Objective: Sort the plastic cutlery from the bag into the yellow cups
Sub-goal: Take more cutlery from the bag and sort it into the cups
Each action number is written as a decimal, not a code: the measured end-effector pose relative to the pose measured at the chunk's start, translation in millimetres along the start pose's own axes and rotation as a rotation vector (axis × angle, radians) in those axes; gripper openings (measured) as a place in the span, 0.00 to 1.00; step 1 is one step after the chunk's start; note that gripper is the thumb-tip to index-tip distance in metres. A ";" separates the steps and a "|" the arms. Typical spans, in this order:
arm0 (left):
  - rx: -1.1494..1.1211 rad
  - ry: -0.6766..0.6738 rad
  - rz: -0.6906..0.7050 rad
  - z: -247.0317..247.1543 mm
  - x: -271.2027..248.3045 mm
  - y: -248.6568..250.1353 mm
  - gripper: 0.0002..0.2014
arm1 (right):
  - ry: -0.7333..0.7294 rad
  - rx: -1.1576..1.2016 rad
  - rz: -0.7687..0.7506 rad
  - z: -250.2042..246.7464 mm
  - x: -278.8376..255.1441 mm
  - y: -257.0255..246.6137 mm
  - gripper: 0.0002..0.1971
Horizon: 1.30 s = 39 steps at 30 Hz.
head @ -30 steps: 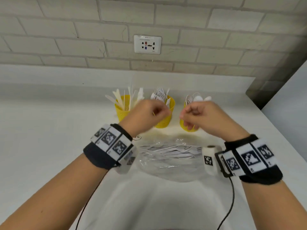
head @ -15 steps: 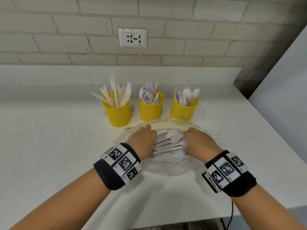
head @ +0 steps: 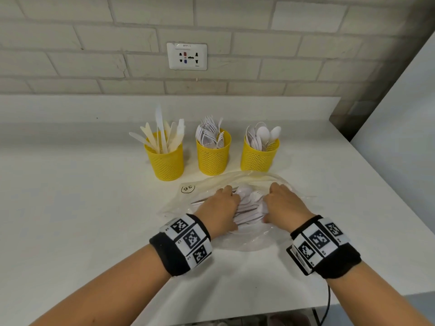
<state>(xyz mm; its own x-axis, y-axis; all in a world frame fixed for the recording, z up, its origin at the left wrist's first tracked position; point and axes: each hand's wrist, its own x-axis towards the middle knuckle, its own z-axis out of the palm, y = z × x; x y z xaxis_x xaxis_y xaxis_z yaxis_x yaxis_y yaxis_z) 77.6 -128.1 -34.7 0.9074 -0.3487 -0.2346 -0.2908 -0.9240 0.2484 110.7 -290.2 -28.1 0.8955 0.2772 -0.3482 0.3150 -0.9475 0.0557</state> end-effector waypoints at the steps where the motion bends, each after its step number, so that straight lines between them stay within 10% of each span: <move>1: 0.005 -0.020 0.011 1.5 0.2 2.8 0.27 | -0.005 -0.010 -0.021 1.2 0.3 -0.5 0.20; 16: 0.135 -0.134 -0.098 9.1 8.6 13.4 0.36 | -0.134 0.039 -0.093 7.2 -3.5 13.4 0.32; 23: 0.166 -0.067 -0.172 16.3 8.9 16.6 0.40 | -0.090 0.055 -0.161 3.6 7.7 9.4 0.60; 29: 0.183 -0.033 -0.237 17.0 9.1 11.6 0.44 | -0.093 -0.050 -0.178 1.9 13.7 3.7 0.34; 39: 0.163 0.005 -0.139 18.1 9.3 10.3 0.36 | 0.009 0.061 -0.265 0.6 3.1 -2.2 0.22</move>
<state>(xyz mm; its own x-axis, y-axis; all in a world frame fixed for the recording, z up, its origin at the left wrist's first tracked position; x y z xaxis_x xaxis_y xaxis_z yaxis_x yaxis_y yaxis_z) 77.5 -143.7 -51.3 0.9436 -0.2153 -0.2515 -0.2072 -0.9765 0.0586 112.5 -287.3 -29.9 0.7872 0.5181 -0.3344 0.5197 -0.8493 -0.0925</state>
